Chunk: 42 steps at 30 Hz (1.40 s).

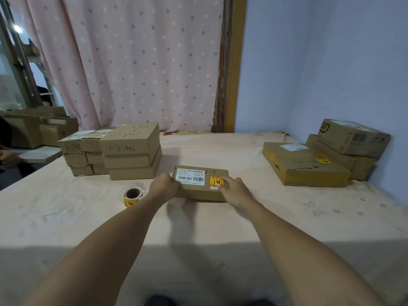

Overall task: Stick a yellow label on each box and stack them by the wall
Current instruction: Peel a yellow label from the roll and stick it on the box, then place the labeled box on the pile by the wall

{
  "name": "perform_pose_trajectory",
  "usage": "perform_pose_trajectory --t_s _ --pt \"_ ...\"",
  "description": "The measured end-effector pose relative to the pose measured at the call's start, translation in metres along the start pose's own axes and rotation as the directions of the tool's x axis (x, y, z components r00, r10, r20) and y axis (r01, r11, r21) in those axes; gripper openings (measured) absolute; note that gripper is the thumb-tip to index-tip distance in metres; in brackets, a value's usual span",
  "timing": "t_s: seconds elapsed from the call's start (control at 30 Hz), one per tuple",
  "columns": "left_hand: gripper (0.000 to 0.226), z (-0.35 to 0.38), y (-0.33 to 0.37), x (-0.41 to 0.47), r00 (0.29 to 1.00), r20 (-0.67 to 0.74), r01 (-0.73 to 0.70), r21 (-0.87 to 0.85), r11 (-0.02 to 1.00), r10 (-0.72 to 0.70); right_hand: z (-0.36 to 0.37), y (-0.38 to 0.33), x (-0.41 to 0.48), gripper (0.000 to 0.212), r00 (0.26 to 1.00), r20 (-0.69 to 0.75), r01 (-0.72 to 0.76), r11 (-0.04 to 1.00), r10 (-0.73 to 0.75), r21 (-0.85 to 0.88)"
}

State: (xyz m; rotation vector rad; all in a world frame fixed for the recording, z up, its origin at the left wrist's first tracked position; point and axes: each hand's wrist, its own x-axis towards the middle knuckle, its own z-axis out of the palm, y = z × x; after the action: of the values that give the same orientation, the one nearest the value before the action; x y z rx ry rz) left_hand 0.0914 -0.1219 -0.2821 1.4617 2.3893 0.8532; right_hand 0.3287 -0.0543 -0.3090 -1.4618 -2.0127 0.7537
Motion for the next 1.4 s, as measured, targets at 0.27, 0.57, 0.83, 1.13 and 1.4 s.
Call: perform_pose_trajectory --t_s 0.27,0.57,0.83,1.13,1.4 --pt "0.025 0.006 0.035 0.004 0.999 -0.037 0.005 -0.416 0.909 -0.022 -0.063 -0.009 -0.004 0.054 0.972 -0.171 -0.118 0.962 0.163 0.246" --pt "0.022 0.044 0.129 0.025 1.000 -0.005 -0.003 -0.789 0.614 -0.002 -0.147 0.033 -0.015 0.022 0.940 -0.005 -0.224 0.627 0.341 0.746" --pt "0.046 0.121 0.246 -0.040 0.952 0.216 0.075 -0.852 0.518 0.217 -0.185 0.088 -0.011 0.013 0.861 -0.159 -0.076 0.431 0.483 0.899" --pt "0.034 0.182 0.326 -0.045 0.872 0.255 -0.074 -0.774 0.628 0.417 -0.217 0.148 0.015 0.037 0.800 -0.211 -0.026 0.383 0.562 0.923" --pt "0.039 0.217 0.374 -0.011 0.890 0.320 0.007 -0.724 0.690 0.326 -0.251 0.171 0.036 0.056 0.719 -0.355 -0.306 0.730 0.598 0.610"
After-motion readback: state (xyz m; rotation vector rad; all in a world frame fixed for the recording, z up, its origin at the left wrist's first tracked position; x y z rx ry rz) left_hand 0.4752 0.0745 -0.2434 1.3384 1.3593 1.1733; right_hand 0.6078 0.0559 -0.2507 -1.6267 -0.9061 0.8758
